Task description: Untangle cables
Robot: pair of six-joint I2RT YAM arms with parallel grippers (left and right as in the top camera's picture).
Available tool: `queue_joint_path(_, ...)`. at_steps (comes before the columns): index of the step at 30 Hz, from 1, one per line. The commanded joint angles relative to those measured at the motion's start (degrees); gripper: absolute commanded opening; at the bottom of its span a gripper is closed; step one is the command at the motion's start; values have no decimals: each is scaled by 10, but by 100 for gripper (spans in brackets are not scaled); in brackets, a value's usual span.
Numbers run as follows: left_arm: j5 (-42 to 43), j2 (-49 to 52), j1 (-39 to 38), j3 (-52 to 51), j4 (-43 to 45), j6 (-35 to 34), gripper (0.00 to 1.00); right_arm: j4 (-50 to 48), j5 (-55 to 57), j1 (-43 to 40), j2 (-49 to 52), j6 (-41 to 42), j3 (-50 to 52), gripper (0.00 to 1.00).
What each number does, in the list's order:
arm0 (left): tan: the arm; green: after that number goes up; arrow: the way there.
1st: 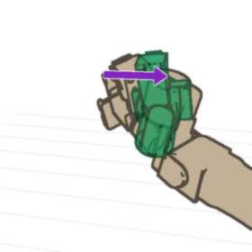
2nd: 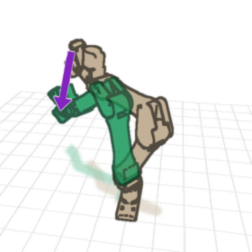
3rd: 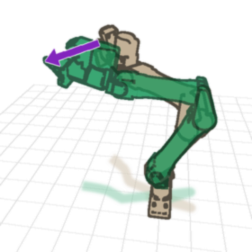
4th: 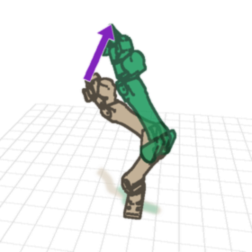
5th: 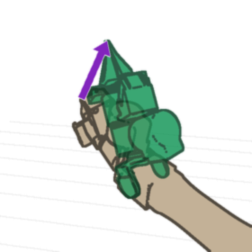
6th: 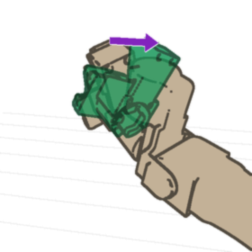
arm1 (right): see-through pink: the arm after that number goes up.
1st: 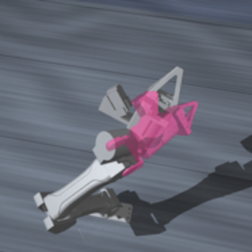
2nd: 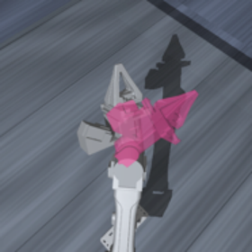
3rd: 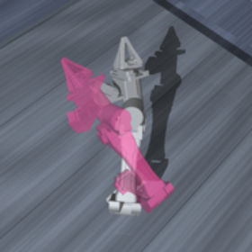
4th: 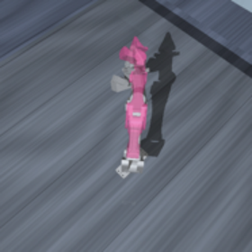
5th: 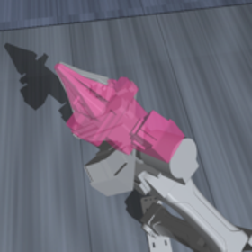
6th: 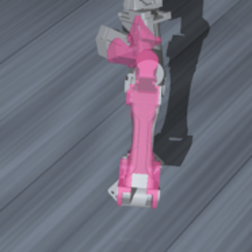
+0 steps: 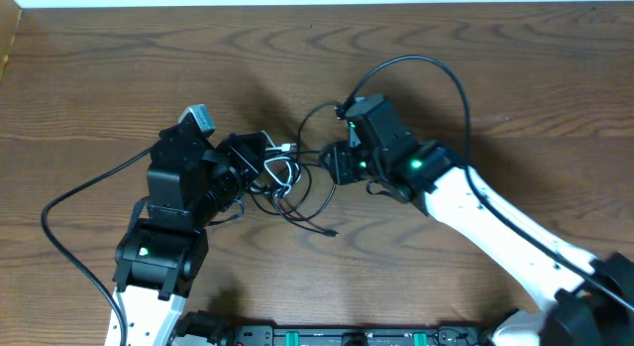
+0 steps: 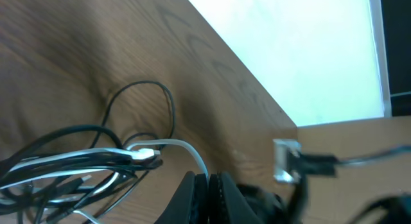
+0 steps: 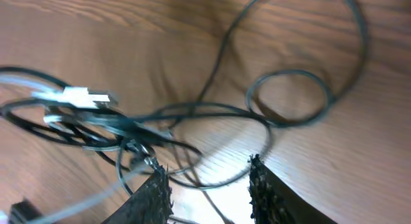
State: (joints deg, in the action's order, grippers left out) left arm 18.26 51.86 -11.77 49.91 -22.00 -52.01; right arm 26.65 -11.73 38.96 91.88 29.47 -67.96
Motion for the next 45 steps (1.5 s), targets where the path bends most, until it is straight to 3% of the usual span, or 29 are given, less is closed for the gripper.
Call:
queue_joint_path(1,19,-7,2,10,12,14,7,-28,-81,6,36,-15,-1,39)
queue_joint_path(9,19,-6,2,10,31,7,7,-70,-148,40,85,-14,-1,37)
queue_joint_path(11,19,-7,2,10,31,-6,7,-72,-120,45,85,-6,-1,37)
queue_joint_path(16,84,-8,2,10,51,-23,7,-104,64,57,86,102,-1,43)
queue_joint_path(21,153,-18,2,10,80,-23,7,-141,116,63,92,182,-1,49)
queue_joint_path(27,165,-61,2,11,87,-31,7,-123,252,52,137,193,-1,49)
queue_joint_path(32,171,-121,2,11,88,-10,7,-104,313,-8,151,191,-1,49)
queue_joint_path(38,132,-130,2,10,61,35,7,-15,288,-96,144,111,-1,46)
queue_joint_path(42,-20,-115,2,10,-28,35,9,-26,78,-123,139,-78,-1,54)
queue_joint_path(45,-86,-94,2,10,-66,35,13,-52,-16,-122,139,-142,-1,61)
